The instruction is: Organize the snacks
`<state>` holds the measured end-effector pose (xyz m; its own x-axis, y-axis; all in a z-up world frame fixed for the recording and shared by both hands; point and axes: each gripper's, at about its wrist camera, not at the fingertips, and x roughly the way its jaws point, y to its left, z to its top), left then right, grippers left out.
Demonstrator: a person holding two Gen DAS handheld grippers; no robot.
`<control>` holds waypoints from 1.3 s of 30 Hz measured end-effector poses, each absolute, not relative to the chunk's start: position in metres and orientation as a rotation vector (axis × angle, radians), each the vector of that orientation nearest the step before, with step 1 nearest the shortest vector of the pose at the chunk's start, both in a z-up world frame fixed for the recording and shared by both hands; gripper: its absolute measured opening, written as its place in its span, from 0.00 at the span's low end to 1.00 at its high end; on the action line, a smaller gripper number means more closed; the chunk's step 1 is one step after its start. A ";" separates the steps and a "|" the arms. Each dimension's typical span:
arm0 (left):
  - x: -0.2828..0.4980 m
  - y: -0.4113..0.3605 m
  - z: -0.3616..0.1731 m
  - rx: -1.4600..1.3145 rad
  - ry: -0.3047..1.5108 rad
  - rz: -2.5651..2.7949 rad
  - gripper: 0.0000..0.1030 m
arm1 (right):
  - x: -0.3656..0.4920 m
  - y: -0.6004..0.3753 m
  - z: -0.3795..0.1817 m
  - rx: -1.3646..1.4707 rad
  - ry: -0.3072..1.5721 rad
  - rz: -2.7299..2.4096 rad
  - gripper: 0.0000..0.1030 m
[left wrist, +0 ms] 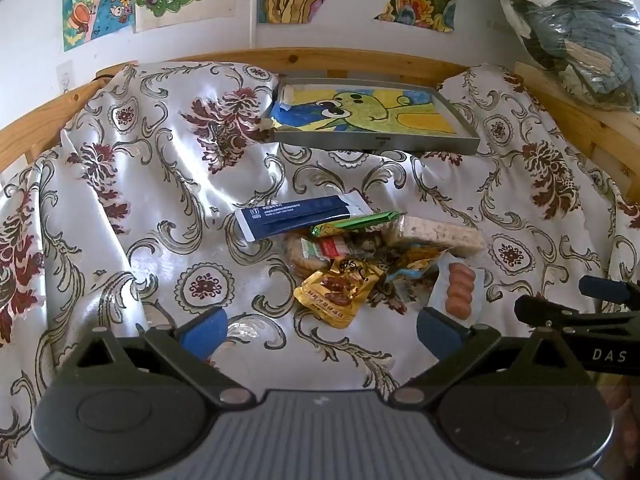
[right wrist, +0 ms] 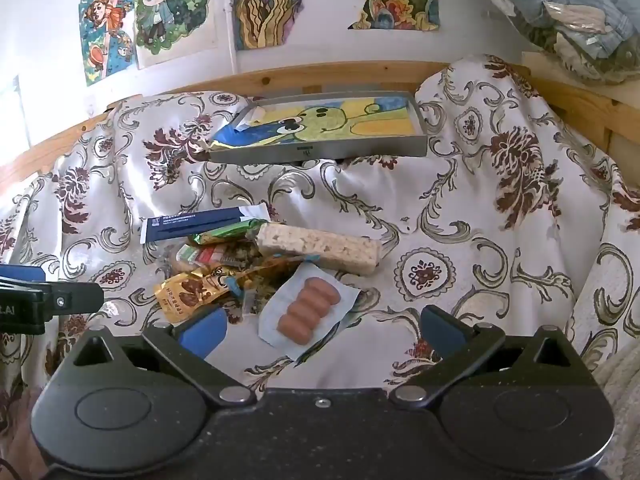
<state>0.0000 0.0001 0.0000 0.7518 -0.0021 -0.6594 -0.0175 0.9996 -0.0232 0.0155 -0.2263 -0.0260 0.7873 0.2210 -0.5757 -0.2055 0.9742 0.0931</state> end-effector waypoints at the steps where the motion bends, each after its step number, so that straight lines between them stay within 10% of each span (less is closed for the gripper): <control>1: 0.000 0.000 0.000 -0.029 0.720 0.009 1.00 | 0.016 -0.226 -0.026 0.026 0.623 0.230 0.99; 39: 0.003 -0.006 0.002 -0.031 0.722 0.008 1.00 | 0.016 -0.226 -0.028 0.027 0.629 0.230 0.99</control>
